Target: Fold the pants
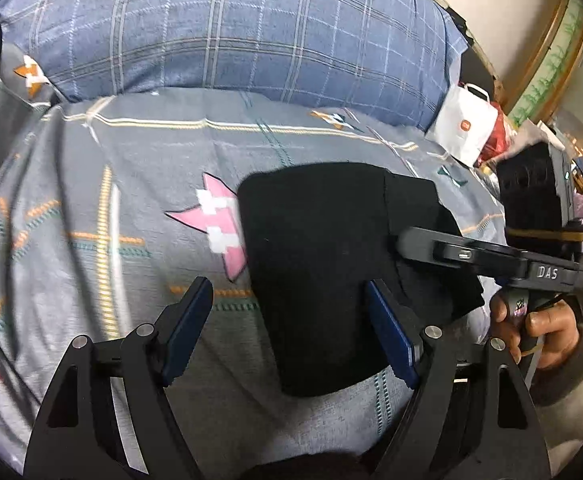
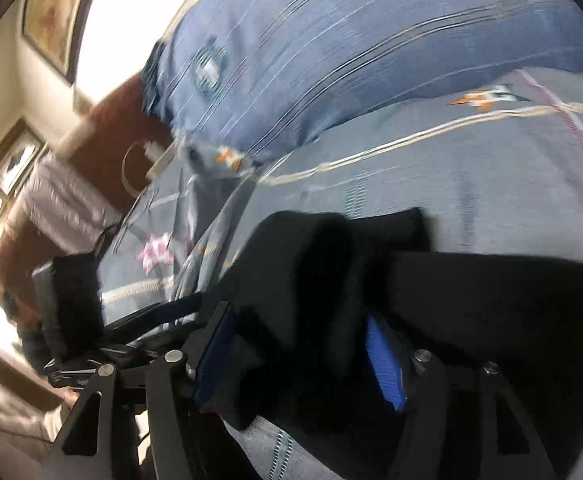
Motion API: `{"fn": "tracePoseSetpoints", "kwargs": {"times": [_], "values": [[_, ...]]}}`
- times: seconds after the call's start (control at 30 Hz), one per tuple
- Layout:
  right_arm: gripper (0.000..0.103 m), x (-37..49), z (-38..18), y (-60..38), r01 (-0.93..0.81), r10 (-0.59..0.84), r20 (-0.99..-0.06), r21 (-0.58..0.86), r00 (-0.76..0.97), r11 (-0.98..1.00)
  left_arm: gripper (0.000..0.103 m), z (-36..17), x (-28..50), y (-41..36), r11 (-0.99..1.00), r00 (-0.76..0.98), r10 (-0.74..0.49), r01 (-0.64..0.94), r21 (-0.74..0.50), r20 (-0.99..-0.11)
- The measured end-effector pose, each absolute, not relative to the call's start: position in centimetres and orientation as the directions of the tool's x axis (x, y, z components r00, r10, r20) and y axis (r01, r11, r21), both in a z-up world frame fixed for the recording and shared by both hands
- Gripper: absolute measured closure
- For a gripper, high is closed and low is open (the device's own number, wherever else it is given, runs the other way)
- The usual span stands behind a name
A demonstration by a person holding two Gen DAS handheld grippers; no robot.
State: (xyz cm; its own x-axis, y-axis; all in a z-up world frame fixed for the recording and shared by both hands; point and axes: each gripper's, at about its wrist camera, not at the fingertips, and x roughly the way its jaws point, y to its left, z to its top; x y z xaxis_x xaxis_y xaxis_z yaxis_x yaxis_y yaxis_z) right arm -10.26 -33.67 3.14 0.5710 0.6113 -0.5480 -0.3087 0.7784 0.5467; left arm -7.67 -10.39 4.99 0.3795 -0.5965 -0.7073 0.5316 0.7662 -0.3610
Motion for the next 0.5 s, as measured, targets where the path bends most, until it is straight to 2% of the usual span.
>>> {"fn": "tracePoseSetpoints", "kwargs": {"times": [0.03,0.07,0.1,0.17,0.37,0.5], "values": [[0.063,-10.0,3.2,-33.1,-0.329,0.612,-0.549,0.530,0.569,0.782,0.024,4.9,-7.6,-10.4,0.763,0.374,-0.599,0.534,-0.364,-0.708],[0.082,-9.8,3.1,-32.7,-0.343,0.616,-0.546,0.523,0.568,0.780,0.024,5.0,-7.7,-10.8,0.761,0.368,-0.599,0.538,-0.363,-0.711],[0.090,-9.6,3.1,-32.4,-0.347,0.616,-0.547,0.520,0.567,0.781,0.024,5.3,-7.9,-11.2,0.760,0.368,-0.596,0.546,-0.353,-0.713],[0.091,-10.1,3.9,-32.2,-0.354,0.599,-0.540,0.494,0.591,0.794,0.024,6.6,-8.6,-11.6,0.747,0.376,-0.608,0.569,-0.344,-0.699],[0.093,-14.7,8.8,-35.9,-0.376,0.588,-0.396,0.494,0.706,0.784,0.024,11.3,-10.9,-14.5,0.660,0.371,-0.694,0.672,-0.337,-0.618],[0.093,-17.3,8.4,-40.2,-0.274,0.499,-0.413,0.492,0.762,0.826,0.024,11.9,-11.6,-17.0,0.625,0.354,-0.704,0.721,-0.300,-0.616]]}}
